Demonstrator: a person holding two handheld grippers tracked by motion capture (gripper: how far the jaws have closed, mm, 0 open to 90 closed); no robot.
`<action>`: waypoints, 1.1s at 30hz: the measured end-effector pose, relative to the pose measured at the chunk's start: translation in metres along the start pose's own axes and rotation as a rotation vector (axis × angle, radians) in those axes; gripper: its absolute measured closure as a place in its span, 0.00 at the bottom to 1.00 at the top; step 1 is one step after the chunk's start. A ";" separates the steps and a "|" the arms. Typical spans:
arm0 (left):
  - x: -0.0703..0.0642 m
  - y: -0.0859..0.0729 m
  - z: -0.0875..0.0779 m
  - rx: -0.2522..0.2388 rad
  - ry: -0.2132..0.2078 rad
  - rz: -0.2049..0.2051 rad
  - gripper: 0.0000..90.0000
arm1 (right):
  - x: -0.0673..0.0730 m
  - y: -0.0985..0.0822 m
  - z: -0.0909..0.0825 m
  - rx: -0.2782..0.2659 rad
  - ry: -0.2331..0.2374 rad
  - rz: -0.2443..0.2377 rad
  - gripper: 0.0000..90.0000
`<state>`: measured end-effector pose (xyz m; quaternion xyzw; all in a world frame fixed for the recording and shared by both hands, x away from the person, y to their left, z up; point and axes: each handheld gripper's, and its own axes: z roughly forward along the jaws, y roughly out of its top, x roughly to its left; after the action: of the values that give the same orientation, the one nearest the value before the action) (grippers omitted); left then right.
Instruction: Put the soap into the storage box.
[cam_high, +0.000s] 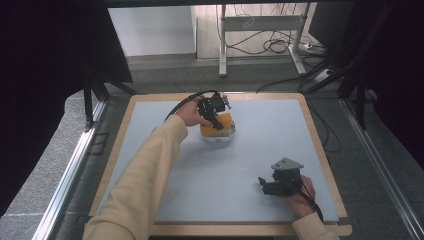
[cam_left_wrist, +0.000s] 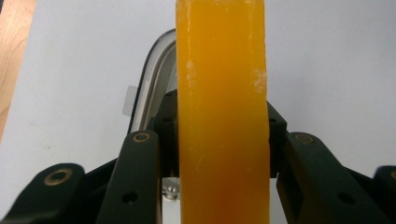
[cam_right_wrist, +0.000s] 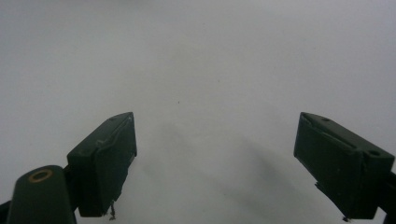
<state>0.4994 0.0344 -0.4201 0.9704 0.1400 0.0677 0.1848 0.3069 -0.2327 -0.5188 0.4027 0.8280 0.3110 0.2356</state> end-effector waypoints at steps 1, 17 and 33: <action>0.001 0.002 0.001 0.002 0.001 0.005 0.69 | 0.000 0.000 0.000 0.001 0.000 0.000 0.15; 0.007 0.009 0.023 0.033 -0.015 0.037 0.69 | 0.000 0.001 -0.002 -0.011 -0.004 -0.019 0.15; 0.012 0.007 0.028 0.013 0.000 0.050 0.65 | -0.001 0.000 -0.001 -0.008 -0.005 -0.018 0.15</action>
<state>0.5173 0.0225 -0.4420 0.9747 0.1163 0.0713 0.1769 0.3068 -0.2339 -0.5185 0.3950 0.8299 0.3111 0.2418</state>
